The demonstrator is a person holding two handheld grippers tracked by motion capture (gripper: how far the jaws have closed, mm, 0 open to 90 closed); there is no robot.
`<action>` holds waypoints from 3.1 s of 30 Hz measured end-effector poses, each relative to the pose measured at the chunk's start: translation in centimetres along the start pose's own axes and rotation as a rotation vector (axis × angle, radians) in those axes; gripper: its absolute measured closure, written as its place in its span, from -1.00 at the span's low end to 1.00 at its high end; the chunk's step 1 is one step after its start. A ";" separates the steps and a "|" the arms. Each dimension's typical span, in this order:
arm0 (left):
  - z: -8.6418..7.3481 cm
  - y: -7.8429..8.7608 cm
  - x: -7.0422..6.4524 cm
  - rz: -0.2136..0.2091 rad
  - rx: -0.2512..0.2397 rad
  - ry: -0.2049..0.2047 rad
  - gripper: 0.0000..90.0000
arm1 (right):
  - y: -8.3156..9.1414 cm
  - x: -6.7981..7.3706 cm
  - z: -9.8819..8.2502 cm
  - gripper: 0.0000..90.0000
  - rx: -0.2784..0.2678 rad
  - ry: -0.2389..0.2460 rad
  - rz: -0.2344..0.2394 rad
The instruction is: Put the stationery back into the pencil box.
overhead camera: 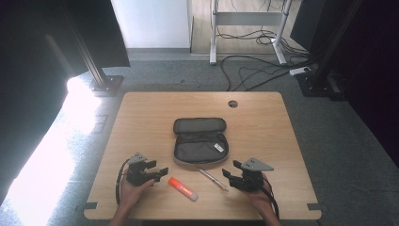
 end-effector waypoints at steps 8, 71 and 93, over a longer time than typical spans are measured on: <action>0.0 0.1 0.0 -0.001 -0.001 -0.003 -0.37 | -0.2 0.6 -0.3 -0.10 0.008 -0.001 0.020; -0.1 0.0 0.0 0.001 0.000 -0.018 -0.36 | -5.3 4.6 -0.9 0.63 0.178 0.103 0.122; -0.1 0.0 0.0 0.004 0.001 -0.019 -0.36 | -3.2 4.2 -0.5 0.75 0.130 0.120 0.152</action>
Point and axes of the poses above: each handheld gripper's, and its own axes: y roughly backward along the jaws, z roughly out of its top, x roughly to its left, the point moved 4 cm from there along -y, roughly forward along the jaws, and after that the axes turned 15 degrees about y, right-handed, at the moved point
